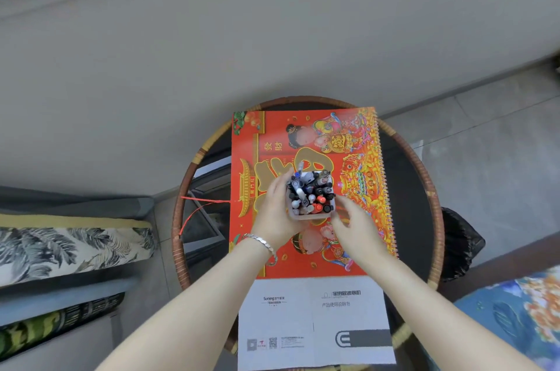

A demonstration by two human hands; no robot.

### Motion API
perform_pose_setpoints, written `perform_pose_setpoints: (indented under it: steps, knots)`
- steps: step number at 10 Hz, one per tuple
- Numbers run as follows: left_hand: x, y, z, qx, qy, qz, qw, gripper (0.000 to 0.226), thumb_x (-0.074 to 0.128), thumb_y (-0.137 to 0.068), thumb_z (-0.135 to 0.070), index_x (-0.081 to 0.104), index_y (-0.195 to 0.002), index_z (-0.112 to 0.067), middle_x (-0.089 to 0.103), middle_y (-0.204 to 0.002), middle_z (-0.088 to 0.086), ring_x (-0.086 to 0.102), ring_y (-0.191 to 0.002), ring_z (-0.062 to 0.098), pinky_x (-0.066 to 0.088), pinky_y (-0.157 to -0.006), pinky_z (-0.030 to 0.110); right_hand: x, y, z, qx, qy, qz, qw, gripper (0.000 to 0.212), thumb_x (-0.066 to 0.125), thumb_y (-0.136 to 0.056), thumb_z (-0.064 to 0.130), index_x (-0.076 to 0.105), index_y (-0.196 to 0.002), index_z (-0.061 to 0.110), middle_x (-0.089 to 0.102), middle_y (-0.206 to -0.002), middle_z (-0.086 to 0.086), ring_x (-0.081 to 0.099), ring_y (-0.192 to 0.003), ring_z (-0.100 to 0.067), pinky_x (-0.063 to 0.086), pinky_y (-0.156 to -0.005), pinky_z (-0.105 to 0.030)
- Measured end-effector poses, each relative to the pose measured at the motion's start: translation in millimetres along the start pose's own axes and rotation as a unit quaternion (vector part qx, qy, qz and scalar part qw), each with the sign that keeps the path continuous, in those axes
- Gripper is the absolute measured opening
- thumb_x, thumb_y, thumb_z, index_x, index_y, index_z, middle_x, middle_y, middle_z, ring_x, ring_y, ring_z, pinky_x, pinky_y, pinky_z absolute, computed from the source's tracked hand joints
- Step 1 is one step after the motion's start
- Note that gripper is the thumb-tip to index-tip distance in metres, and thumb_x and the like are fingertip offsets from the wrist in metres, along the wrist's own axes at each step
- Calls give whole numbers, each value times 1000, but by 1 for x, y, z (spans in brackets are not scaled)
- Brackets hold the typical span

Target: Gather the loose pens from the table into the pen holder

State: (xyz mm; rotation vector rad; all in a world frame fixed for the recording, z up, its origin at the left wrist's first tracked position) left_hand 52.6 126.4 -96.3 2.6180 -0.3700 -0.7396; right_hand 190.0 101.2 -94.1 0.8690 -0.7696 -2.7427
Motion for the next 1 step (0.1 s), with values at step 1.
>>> perform_pose_setpoints:
  steps: [1]
  knots:
    - [0,10,19,-81,-91,61,991,100,66,-81,-11,-8,-147,-21,33,-148,9,63,-82,23,49,-54,27,-5,9,1,38,93,45,994,34,42,-94,7,58,-124,10,63,-122,-8,62,-109,-24,46,-87,-31]
Point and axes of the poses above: each hand's wrist, its own y-axis away from the middle knuckle, its own x-axis out of the palm, z = x × y, the point moved 10 cm from there along -y, towards the middle knuckle
